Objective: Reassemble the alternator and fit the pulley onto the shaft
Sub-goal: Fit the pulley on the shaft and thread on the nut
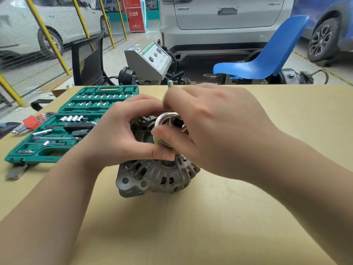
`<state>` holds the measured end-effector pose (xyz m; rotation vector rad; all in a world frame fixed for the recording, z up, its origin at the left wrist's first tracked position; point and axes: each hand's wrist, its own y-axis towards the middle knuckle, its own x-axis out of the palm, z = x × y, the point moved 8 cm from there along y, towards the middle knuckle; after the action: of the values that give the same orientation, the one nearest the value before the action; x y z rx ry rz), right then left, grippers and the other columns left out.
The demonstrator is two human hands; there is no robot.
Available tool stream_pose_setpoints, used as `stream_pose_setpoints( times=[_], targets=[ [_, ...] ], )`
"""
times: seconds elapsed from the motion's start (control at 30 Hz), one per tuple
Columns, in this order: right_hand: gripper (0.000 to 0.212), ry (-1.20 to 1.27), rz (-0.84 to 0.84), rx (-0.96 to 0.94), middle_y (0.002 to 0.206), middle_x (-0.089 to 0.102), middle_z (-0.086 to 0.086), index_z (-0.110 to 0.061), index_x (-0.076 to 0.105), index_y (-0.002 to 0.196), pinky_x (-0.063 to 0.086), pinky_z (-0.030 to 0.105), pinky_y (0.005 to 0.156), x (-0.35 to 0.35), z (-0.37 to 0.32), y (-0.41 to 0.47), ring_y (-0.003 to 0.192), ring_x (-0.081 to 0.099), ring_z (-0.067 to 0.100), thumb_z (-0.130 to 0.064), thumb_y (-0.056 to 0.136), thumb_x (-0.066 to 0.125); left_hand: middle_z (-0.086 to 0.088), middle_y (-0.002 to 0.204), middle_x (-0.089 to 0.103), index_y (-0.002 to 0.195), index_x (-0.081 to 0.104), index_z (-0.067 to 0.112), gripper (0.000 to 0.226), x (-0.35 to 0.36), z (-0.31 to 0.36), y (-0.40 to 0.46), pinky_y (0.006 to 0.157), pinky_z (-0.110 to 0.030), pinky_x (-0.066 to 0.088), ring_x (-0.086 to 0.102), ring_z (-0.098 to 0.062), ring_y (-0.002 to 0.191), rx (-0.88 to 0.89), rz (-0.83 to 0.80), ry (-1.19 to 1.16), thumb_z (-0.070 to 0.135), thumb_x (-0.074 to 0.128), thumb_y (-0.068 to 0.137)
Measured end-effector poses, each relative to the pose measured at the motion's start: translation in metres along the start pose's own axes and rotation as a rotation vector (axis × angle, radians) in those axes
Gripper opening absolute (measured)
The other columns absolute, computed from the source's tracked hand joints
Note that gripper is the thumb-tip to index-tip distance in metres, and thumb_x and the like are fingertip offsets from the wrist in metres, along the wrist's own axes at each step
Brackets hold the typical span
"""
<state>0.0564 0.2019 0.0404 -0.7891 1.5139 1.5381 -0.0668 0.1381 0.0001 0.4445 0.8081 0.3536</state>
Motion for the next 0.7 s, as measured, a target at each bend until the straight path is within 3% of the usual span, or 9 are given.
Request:
stream_pose_setpoints(
  times=[0.1,0.17,0.27,0.47,0.7],
  targets=[
    [0.024,0.086,-0.13,-0.155,0.102,0.063,-0.003,-0.023,0.056,0.117,0.048,0.043,0.075,0.004,-0.006,-0.004,0.094,0.058,0.029,-0.038,0.104,0.043,0.001,0.119,0.072,0.122,0.073,0.035,0.061,0.0,-0.001,0.0,0.099,-0.034,0.051,0.066,-0.029,0.118,-0.013,-0.006,-0.01,0.041,0.097,0.066],
    [0.012,0.083,-0.166,-0.144,0.096,0.061,-0.002,-0.022,0.05,0.112,0.048,0.045,0.072,0.008,-0.007,-0.004,0.086,0.055,0.03,-0.03,0.103,0.049,0.002,0.117,0.071,0.121,0.074,0.033,0.06,0.001,-0.002,-0.001,0.098,-0.032,0.05,0.067,-0.03,0.116,-0.027,-0.014,-0.018,0.039,0.097,0.066],
    [0.028,0.019,-0.098,-0.052,0.081,0.054,-0.002,-0.022,0.033,0.1,0.041,0.04,0.057,0.011,-0.009,-0.004,0.07,0.05,0.032,-0.023,0.095,0.061,0.007,0.114,0.069,0.117,0.073,0.036,0.057,0.002,-0.003,-0.001,0.096,-0.025,0.048,0.067,-0.025,0.112,-0.043,-0.01,-0.033,0.034,0.099,0.066],
    [0.031,0.045,-0.016,0.041,0.07,0.046,-0.003,-0.02,0.033,0.096,0.021,0.033,0.048,0.011,-0.013,-0.008,0.054,0.041,0.031,-0.026,0.09,0.063,0.013,0.112,0.069,0.118,0.071,0.036,0.057,0.003,-0.001,0.0,0.097,-0.024,0.045,0.064,-0.019,0.11,-0.033,-0.012,-0.04,0.041,0.092,0.065],
    [0.019,0.081,0.06,0.069,0.075,0.059,-0.001,-0.018,0.053,0.106,0.046,0.04,0.056,0.01,-0.005,-0.01,0.061,0.052,0.034,-0.035,0.098,0.054,0.005,0.112,0.077,0.12,0.072,0.022,0.064,0.004,-0.002,0.001,0.092,-0.022,0.052,0.072,-0.013,0.106,-0.084,0.004,-0.077,0.036,0.096,0.063]
  ],
)
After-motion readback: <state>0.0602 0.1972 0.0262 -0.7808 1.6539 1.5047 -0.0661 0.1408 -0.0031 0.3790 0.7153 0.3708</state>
